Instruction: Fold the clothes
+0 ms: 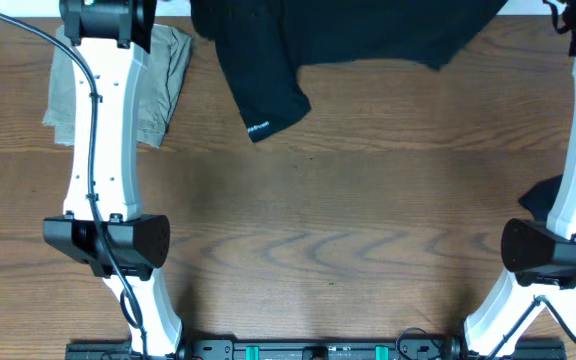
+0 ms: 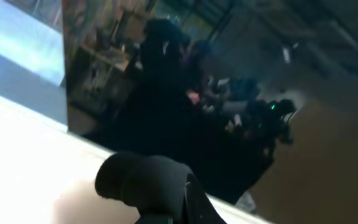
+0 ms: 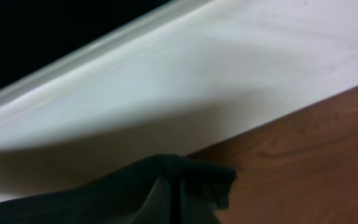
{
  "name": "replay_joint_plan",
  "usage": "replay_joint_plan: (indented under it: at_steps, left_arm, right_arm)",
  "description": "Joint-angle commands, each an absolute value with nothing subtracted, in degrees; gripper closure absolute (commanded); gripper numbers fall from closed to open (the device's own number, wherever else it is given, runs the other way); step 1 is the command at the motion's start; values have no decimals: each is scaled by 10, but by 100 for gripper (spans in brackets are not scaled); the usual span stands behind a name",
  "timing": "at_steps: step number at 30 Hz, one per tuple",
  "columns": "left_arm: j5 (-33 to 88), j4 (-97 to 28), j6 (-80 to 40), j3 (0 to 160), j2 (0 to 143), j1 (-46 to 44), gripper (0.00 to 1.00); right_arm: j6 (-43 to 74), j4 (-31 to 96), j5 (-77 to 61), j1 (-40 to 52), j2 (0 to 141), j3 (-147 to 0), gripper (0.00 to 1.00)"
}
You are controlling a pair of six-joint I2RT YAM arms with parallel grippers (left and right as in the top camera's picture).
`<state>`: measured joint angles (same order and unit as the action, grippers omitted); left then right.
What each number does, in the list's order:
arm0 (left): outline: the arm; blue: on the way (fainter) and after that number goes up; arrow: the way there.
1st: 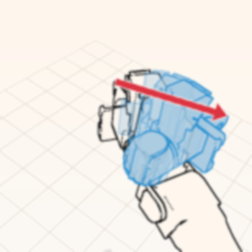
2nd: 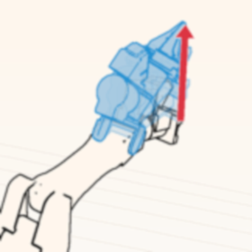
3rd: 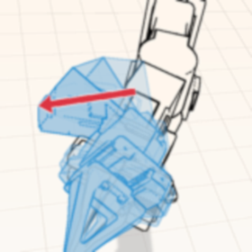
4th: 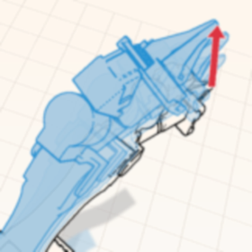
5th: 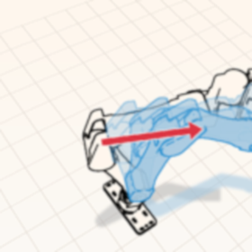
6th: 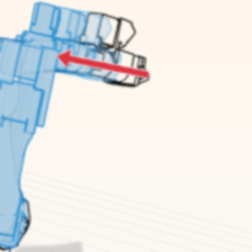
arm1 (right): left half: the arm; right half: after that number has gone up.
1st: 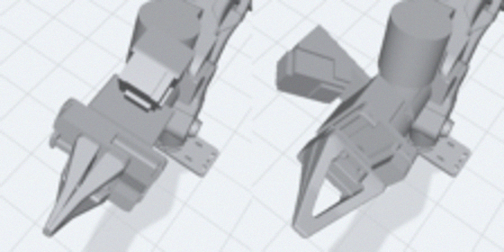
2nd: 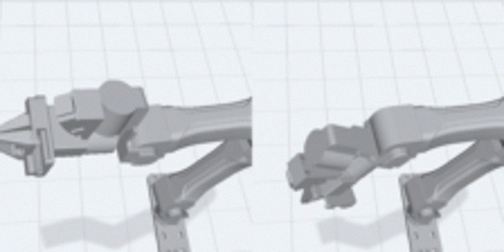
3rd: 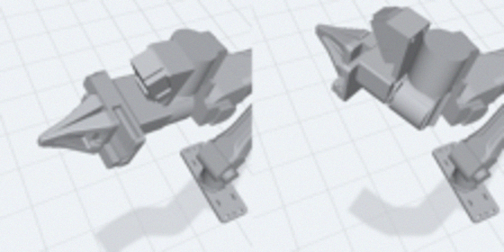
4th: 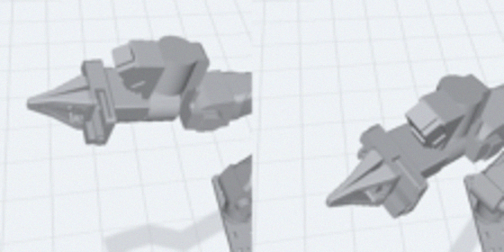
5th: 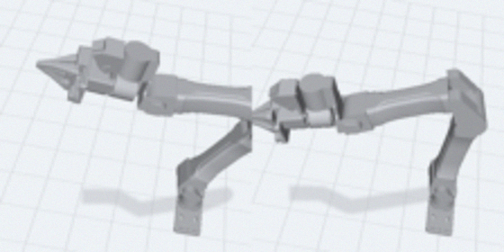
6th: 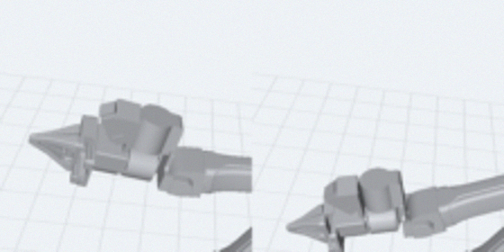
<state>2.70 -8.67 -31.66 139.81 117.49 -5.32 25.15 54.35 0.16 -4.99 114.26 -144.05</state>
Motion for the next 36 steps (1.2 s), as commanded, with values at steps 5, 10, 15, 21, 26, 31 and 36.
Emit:
replay_joint_plan:
  at_steps: [5,10,15,21,26,31,36]
  left_arm:
    - [-27,-40,-296,1424,1165,-76,94]
    - [-35,-44,-275,1424,1165,-86,94]
    - [-35,-40,-231,1424,1161,-99,94]
    - [-35,-169,-220,1424,1119,-125,94]
    - [-35,-339,-210,1424,1051,-154,94]
    - [-35,-476,-211,1424,984,-176,94]
    - [-35,-565,-213,1424,923,-207,94]
  right_arm:
    - [248,509,-10,-73,1136,-1450,98]
    - [248,503,2,-78,1136,-1450,98]
    - [262,514,21,-88,1136,-1450,98]
    - [260,586,26,-89,1117,-1450,99]
    - [232,668,45,-83,1077,-1450,98]
    - [230,741,44,-82,1028,-1450,99]
    - [227,791,42,-82,976,-1450,98]
